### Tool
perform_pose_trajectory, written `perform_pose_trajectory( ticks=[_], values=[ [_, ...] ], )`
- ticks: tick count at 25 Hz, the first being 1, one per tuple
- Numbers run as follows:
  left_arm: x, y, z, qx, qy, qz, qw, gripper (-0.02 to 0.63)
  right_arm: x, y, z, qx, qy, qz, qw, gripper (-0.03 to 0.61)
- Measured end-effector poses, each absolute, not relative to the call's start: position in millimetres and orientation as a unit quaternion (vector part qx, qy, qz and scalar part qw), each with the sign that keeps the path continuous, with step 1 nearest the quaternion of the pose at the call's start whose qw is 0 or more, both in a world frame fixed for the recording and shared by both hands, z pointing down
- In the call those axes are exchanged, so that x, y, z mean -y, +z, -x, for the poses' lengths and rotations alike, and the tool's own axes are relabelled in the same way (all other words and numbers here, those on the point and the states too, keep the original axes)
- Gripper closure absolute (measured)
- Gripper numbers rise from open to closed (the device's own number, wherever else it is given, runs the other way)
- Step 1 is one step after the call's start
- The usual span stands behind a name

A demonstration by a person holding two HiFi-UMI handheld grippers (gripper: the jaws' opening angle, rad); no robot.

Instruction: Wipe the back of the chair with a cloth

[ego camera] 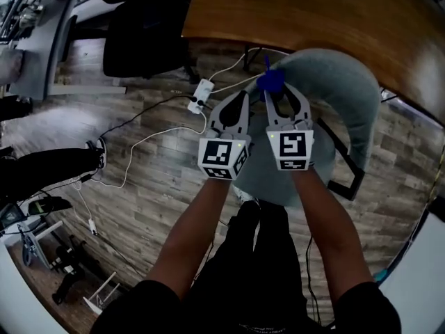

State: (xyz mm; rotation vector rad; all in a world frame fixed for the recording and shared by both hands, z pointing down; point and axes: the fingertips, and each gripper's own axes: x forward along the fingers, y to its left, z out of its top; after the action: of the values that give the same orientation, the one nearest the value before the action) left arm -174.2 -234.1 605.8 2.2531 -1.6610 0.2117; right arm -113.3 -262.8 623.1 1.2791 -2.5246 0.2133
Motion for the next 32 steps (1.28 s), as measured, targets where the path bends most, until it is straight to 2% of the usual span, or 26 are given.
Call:
perform_pose_trajectory(
  ticks=[9, 22, 32],
  values=[
    [244, 616, 160, 0.566, 0.084, -0.803, 0.168, 0.617, 273, 633, 113, 0.876, 0.072, -0.455, 0.144, 0.454],
    [269, 628, 106, 0.537, 0.088, -0.823, 0.163, 0.617, 294, 643, 42, 0.83, 0.059, -0.531, 0.158, 0.454],
    [277, 631, 62, 0.492, 0.106, -0.851, 0.149, 0.617, 297, 654, -20, 0.787, 0.092, -0.588, 0.164, 0.454]
  ],
)
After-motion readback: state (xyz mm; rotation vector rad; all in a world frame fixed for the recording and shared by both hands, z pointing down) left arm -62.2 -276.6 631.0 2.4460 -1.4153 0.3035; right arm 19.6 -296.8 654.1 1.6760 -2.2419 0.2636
